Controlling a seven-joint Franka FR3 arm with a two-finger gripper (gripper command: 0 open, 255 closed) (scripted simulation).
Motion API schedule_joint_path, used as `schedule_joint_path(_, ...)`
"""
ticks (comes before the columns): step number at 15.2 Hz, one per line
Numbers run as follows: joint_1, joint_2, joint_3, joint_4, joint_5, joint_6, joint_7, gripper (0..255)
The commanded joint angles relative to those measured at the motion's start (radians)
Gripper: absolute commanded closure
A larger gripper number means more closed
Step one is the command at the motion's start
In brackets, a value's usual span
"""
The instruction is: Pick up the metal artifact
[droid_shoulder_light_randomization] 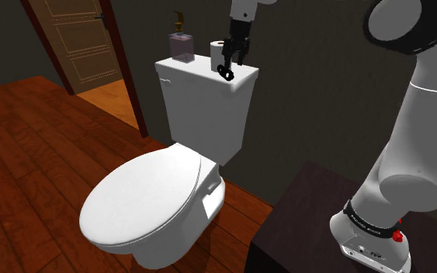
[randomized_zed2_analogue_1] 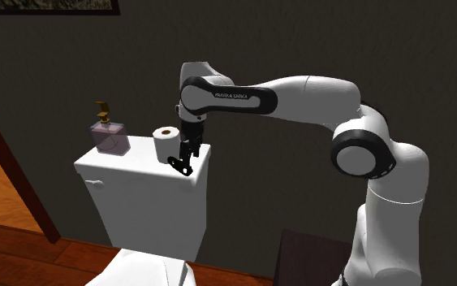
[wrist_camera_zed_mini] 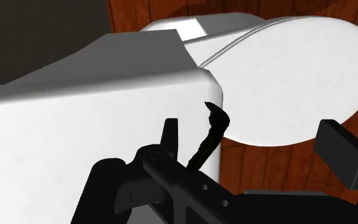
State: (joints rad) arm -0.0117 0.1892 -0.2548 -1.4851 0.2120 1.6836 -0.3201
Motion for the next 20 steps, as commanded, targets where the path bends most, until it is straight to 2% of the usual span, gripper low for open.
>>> schedule_joint_path(1,-0.024,0.102,-0.003,0.134,0.036,-0.043,-0.027,0)
schedule_joint_path(5,-0.097,0.353,0.011,0.511,0.107,-0.184,-0.046,0)
schedule_joint_path(12,-0.077,0.311,0.011,0.348,0.098,-0.065,-0.068,0)
schedule_joint_path(14,-0.075,0.309,0.010,0.337,0.098,-0.056,-0.070,0)
schedule_joint_path(15,-0.074,0.306,0.010,0.331,0.097,-0.054,-0.071,255)
schedule_joint_path(20,-0.075,0.306,0.010,0.332,0.097,-0.054,-0.071,255)
